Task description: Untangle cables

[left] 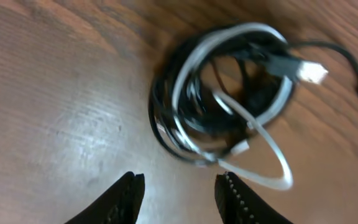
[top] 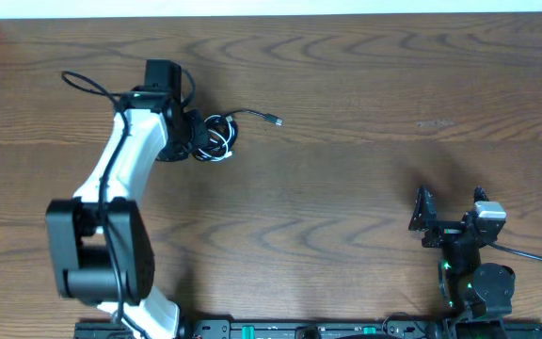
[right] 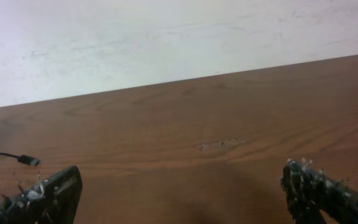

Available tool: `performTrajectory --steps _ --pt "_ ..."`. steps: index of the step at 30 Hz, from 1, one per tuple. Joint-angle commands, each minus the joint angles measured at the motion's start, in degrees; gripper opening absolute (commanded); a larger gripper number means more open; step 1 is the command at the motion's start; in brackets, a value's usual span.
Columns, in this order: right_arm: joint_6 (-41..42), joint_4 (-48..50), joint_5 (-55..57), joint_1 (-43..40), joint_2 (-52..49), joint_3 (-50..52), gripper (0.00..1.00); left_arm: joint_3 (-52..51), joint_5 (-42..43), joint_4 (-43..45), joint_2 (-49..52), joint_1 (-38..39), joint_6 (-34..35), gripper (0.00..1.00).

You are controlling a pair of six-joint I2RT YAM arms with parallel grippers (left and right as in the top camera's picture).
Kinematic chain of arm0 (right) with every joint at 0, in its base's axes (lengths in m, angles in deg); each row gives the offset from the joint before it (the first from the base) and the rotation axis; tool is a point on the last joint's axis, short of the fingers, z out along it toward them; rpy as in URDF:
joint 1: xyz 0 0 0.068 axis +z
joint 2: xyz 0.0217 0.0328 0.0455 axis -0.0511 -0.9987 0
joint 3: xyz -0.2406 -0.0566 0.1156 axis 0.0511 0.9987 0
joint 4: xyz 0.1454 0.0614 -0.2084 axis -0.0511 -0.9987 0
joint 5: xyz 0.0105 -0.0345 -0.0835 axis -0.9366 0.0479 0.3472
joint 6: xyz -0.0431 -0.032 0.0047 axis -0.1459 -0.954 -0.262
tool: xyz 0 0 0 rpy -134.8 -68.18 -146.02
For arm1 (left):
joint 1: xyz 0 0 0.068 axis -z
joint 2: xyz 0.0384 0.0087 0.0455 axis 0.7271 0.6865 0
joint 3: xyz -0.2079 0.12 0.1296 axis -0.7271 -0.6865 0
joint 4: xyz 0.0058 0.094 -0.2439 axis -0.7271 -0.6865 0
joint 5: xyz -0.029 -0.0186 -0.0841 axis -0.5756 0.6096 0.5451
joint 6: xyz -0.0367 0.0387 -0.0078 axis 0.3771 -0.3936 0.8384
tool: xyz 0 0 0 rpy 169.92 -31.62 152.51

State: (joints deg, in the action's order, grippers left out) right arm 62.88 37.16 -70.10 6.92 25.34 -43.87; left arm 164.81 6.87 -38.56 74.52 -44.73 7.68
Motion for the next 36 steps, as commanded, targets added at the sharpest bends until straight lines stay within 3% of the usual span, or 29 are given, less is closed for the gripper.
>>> performTrajectory --steps 1,9,11,13,22,28,34,36 --pt "-0.7 -0.2 0.5 0.1 0.3 0.0 0.99 0.7 -2.4 1.4 2.5 -0.2 4.5 0.43" --pt "-0.7 -0.2 0.5 0.1 0.3 0.0 0.99 0.7 -2.6 4.8 8.9 -0.2 5.1 0.42" --pt "-0.7 -0.2 0.5 0.1 0.3 0.0 0.99 0.7 -2.6 4.6 10.1 -0.2 5.2 0.34" --pt "-0.7 -0.2 0.5 0.1 0.3 0.0 0.99 0.7 -1.0 3.1 10.8 -0.2 5.1 0.08" --pt "-0.7 -0.2 0.5 0.1 0.3 0.0 0.99 0.7 12.2 -3.7 7.8 -0.3 -10.0 0.08" --pt "-0.7 -0.2 0.5 0.1 0.3 0.0 0.99 0.7 27.8 -6.9 7.7 -0.2 -28.2 0.08" --pt "-0.7 0.6 0.5 0.1 0.3 0.0 0.99 0.7 30.2 -9.7 7.7 -0.1 -28.9 0.08" --pt "-0.7 2.0 0.8 0.1 0.3 0.0 0.99 0.7 30.2 -14.1 7.6 -0.1 -27.2 0.12"
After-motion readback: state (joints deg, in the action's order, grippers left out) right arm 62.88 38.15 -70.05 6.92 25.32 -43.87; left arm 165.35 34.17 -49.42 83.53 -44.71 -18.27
